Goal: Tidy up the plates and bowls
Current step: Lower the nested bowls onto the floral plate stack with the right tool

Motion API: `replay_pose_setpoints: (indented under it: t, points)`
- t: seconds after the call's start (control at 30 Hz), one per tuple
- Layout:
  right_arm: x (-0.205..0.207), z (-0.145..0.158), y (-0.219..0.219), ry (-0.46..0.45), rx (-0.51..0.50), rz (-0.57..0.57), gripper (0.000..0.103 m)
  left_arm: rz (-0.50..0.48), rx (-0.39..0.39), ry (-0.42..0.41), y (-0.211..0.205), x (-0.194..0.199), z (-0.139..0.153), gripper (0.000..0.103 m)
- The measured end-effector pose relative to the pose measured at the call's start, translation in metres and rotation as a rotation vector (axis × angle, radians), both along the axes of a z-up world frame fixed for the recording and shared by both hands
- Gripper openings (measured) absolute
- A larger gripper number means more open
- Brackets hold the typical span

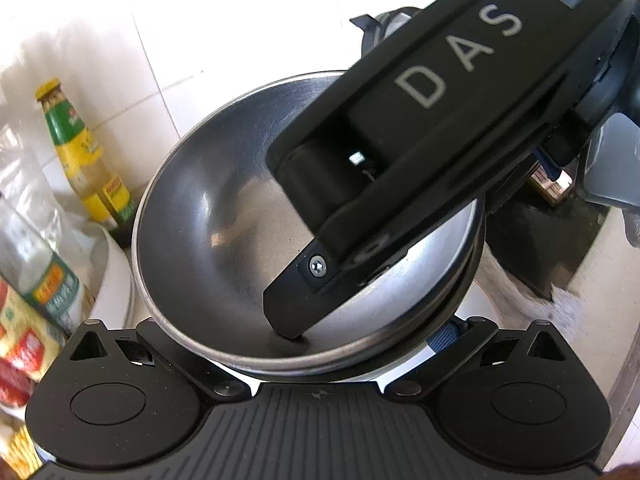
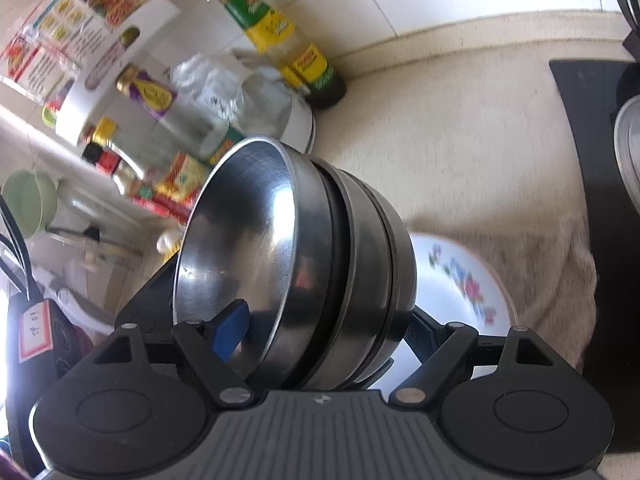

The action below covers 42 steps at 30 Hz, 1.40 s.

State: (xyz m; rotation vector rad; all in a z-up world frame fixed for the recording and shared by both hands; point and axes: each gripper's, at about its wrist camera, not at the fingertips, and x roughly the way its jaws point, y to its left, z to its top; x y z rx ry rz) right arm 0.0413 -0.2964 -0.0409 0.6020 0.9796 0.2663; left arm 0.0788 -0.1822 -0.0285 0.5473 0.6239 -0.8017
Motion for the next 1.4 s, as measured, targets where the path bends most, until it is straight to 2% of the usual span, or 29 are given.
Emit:
replay_pose_setpoints:
  t: [0.3, 0.6, 0.8, 0.9, 1.07, 1.27, 1.4]
  points:
    - [-0.015, -0.013, 0.005, 0.013, 0.003, 0.026, 0.095, 0.086, 0.0, 0.018, -0.005, -0.04, -0.018, 0.103]
    - [-0.023, -0.029, 0.004, 0.034, -0.005, 0.032, 0.095, 0.103, 0.031, 0.035, -0.005, -0.066, -0.033, 0.103]
    - [-0.025, -0.037, -0.008, 0.004, 0.02, -0.011, 0.095, 0.122, 0.075, 0.056, -0.002, -0.059, -0.042, 0.103]
    - [-0.025, -0.035, -0.009, 0.004, 0.014, -0.004, 0.095, 0.12, 0.114, 0.021, 0.003, -0.06, -0.041, 0.103]
    - [-0.025, -0.031, -0.005, -0.009, -0.017, 0.024, 0.096, 0.128, 0.11, 0.038, 0.012, -0.063, -0.039, 0.103]
    - [-0.027, -0.029, -0.008, -0.016, -0.079, 0.016, 0.096, 0.138, 0.102, 0.027, -0.004, -0.065, -0.038, 0.103]
    - [-0.031, -0.031, -0.012, -0.014, -0.084, 0.012, 0.096, 0.151, 0.149, 0.028, -0.011, -0.059, -0.037, 0.103]
